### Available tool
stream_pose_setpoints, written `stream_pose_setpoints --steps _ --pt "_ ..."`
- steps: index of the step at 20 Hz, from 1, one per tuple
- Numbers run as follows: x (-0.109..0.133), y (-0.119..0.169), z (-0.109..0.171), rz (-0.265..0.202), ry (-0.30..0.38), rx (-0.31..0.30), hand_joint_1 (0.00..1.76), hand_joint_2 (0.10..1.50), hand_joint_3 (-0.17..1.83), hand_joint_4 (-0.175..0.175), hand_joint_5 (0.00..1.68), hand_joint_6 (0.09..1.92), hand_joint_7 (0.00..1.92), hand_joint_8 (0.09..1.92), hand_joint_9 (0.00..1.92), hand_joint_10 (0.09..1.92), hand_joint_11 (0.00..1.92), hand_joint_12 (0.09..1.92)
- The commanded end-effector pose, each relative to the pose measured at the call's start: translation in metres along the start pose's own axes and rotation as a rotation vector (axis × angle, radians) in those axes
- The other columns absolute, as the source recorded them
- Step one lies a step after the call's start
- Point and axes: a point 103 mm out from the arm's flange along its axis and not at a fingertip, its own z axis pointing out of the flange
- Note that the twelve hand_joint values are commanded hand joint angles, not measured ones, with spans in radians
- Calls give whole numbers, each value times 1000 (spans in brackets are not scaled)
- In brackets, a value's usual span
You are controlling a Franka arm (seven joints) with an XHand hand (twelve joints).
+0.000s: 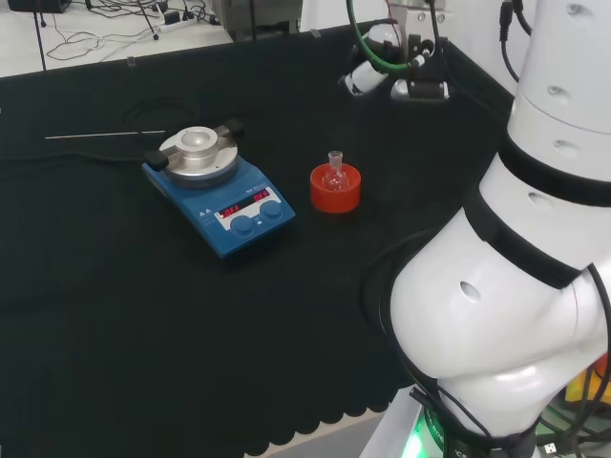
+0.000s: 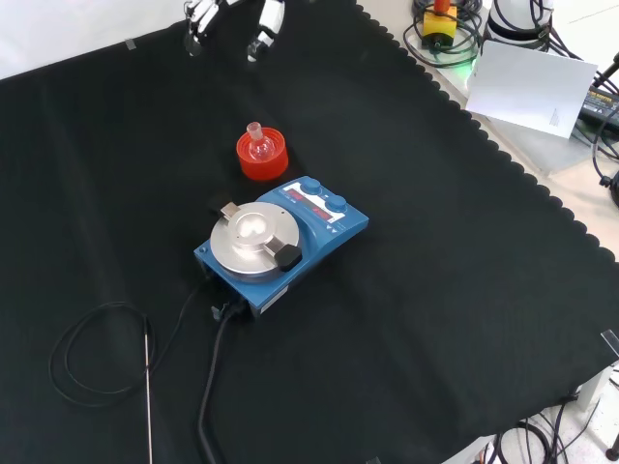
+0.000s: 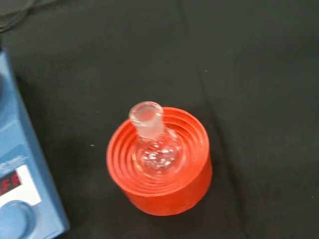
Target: Pick up the round-bottom flask.
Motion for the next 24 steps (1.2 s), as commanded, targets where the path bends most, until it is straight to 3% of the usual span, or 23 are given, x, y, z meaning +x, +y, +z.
stream_pose_setpoints --steps 1,14,24 --pt "-6 26 25 1 16 0 782 744 547 0 470 87 156 599 314 665 68 1417" --pt "-8 38 55 -16 6 17 877 629 685 -14 602 87 138 603 327 674 67 1420" --pt "-1 24 74 -39 3 38 897 577 730 -21 644 96 140 603 342 670 64 1422"
